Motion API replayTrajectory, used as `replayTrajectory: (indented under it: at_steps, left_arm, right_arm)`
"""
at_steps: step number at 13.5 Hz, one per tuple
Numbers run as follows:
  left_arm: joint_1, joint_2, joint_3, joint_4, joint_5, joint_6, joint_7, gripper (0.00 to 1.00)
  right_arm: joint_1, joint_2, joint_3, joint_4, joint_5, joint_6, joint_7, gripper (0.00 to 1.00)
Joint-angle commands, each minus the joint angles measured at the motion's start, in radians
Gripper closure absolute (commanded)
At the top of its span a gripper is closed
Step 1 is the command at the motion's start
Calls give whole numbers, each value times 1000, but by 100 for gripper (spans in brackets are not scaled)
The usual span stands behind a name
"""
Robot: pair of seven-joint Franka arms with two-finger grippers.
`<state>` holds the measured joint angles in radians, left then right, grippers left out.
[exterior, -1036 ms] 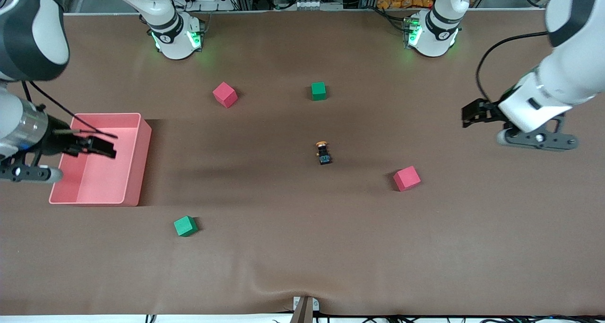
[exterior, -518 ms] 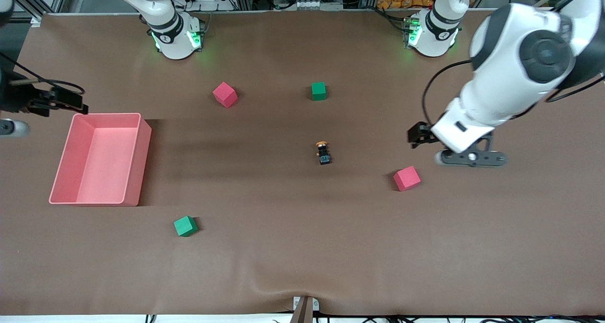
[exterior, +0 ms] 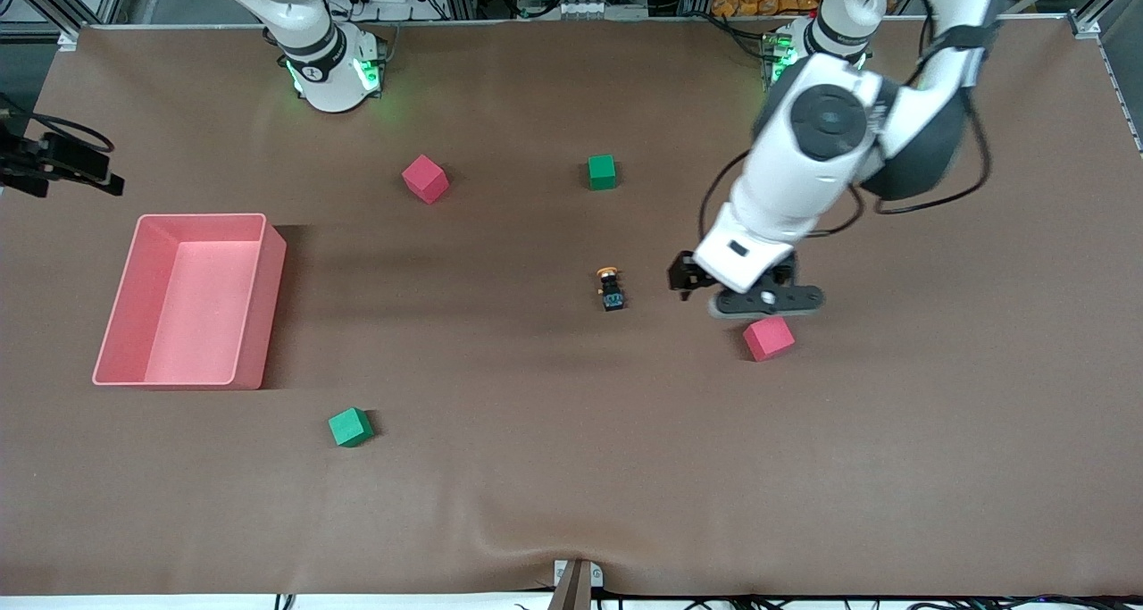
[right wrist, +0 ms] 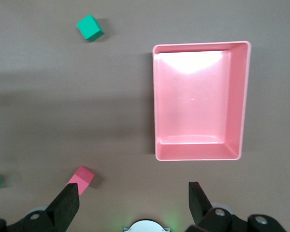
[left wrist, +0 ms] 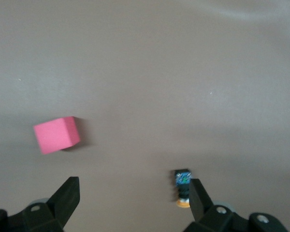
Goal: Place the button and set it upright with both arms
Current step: 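Lower the left gripper over the switch and close on its body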
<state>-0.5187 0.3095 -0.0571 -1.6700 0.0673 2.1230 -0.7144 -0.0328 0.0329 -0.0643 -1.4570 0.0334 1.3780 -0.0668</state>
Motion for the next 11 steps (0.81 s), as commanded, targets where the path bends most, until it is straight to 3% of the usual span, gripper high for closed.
replayTrajectory:
  at_steps: [1, 4, 6, 11]
  left_arm:
    - [-96, 37, 6, -56, 148, 81, -228, 0]
    - [-150, 86, 6, -114, 276, 191, -446, 0]
    - [-179, 114, 5, -195, 362, 340, -583, 0]
    - [-244, 229, 2, -171, 627, 364, -928, 0]
  right_arm:
    - [4, -21, 34, 4, -73, -10, 5, 0]
    - [-7, -25, 20, 6, -76, -23, 7, 0]
    - [-19, -18, 27, 9, -75, -7, 12, 0]
    - [-7, -10, 31, -2, -35, 18, 18, 0]
